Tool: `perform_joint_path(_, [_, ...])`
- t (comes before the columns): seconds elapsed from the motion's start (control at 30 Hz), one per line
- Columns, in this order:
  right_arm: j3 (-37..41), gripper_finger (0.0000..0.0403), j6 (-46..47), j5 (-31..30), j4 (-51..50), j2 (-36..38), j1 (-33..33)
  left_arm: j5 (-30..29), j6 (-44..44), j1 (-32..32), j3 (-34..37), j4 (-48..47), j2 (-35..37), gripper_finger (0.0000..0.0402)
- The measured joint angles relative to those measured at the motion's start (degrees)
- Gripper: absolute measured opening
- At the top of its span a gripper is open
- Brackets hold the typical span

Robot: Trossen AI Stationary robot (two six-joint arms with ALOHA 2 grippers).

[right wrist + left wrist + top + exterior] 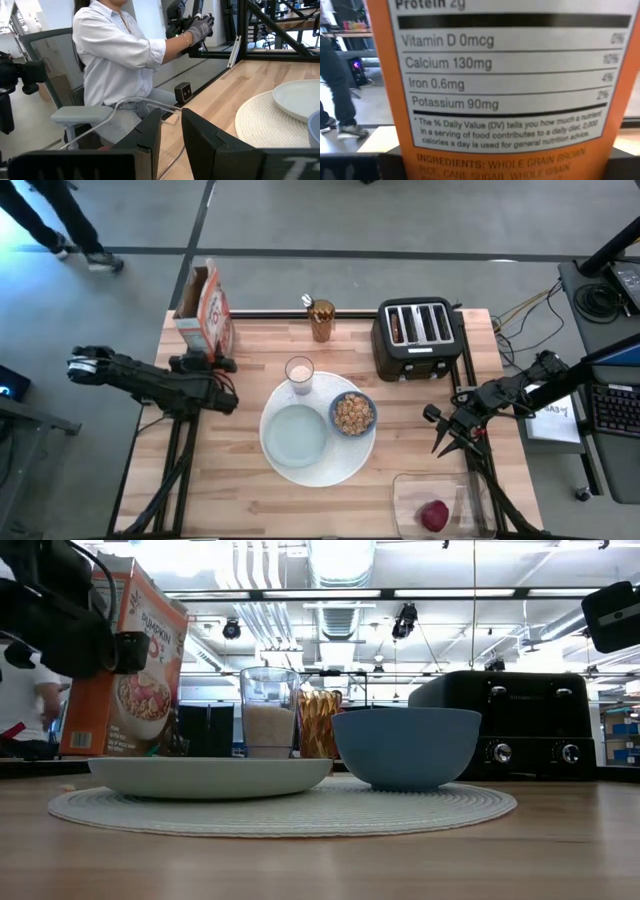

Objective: Arrange a breakfast setting
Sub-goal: Pour the cereal into the bowl

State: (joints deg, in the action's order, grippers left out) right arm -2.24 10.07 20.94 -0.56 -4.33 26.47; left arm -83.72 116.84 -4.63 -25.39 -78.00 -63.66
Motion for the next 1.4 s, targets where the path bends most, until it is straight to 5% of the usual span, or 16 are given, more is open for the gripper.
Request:
perform_joint_path(0.5, [0.00,0.0068,0.00,0.01,-0.01,0.01,0.01,-5.28,-8.75,6.41,8.12,18.65,-0.02,0.0233])
perform_joint_path(1.4, [0.00,0.0068,0.00,-0.01,-0.02,-0.01,-0.01,-6.36,-12.97,9.62,9.33,24.42,-0.02,0.0244])
